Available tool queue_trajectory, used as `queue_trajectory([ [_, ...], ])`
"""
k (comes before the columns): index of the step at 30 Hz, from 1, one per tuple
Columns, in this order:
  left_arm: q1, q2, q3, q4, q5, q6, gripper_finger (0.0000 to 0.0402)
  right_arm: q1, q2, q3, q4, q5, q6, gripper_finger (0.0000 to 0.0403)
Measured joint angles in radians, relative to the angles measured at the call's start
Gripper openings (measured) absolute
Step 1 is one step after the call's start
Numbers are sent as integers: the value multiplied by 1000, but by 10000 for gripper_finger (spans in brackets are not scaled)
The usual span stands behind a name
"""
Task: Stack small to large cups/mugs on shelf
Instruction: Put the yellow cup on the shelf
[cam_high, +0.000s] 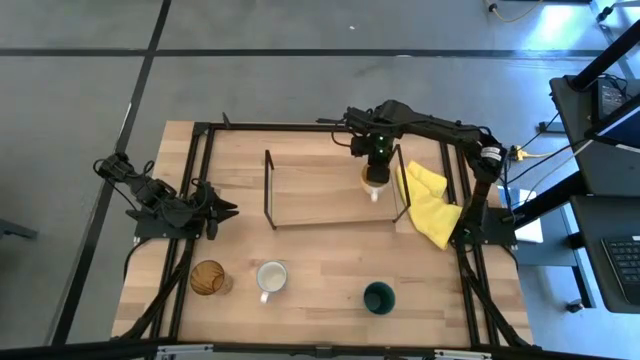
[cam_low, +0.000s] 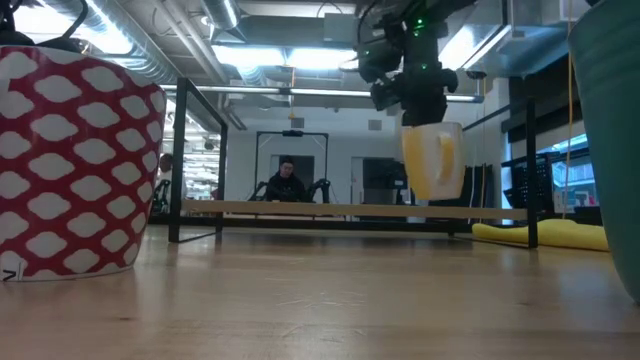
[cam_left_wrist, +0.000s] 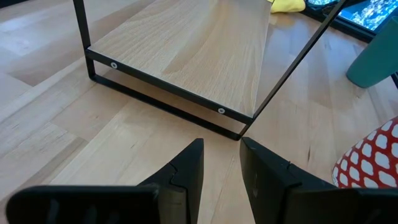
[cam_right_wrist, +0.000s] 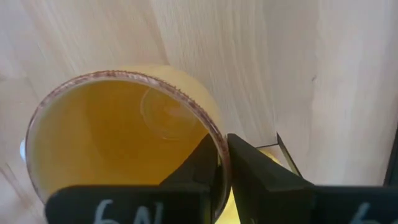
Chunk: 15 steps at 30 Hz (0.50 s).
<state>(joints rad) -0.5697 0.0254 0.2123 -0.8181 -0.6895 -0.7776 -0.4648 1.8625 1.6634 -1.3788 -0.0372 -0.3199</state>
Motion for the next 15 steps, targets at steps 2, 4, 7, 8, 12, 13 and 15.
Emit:
queue_trajectory([
  [2, 0, 0, 0, 0, 0, 0, 98, 0, 11, 0, 0, 0, 0, 36],
  [4, 0, 0, 0, 0, 0, 0, 98, 0, 18, 0, 0, 0, 0, 36],
  [7, 0, 0, 0, 0, 0, 0, 98, 0, 19, 0, 5, 0, -4, 36],
  [8, 0, 0, 0, 0, 0, 0, 98, 0, 19, 0, 7, 0, -6, 36],
  [12, -1, 0, 0, 0, 0, 0, 98, -2, 19, 0, 1, 0, -8, 37],
  [13, -1, 0, 0, 0, 0, 0, 98, -2, 19, 0, 0, 0, -7, 37],
  [15, -1, 0, 0, 0, 0, 0, 99, -2, 19, 0, -3, 0, -2, 37],
])
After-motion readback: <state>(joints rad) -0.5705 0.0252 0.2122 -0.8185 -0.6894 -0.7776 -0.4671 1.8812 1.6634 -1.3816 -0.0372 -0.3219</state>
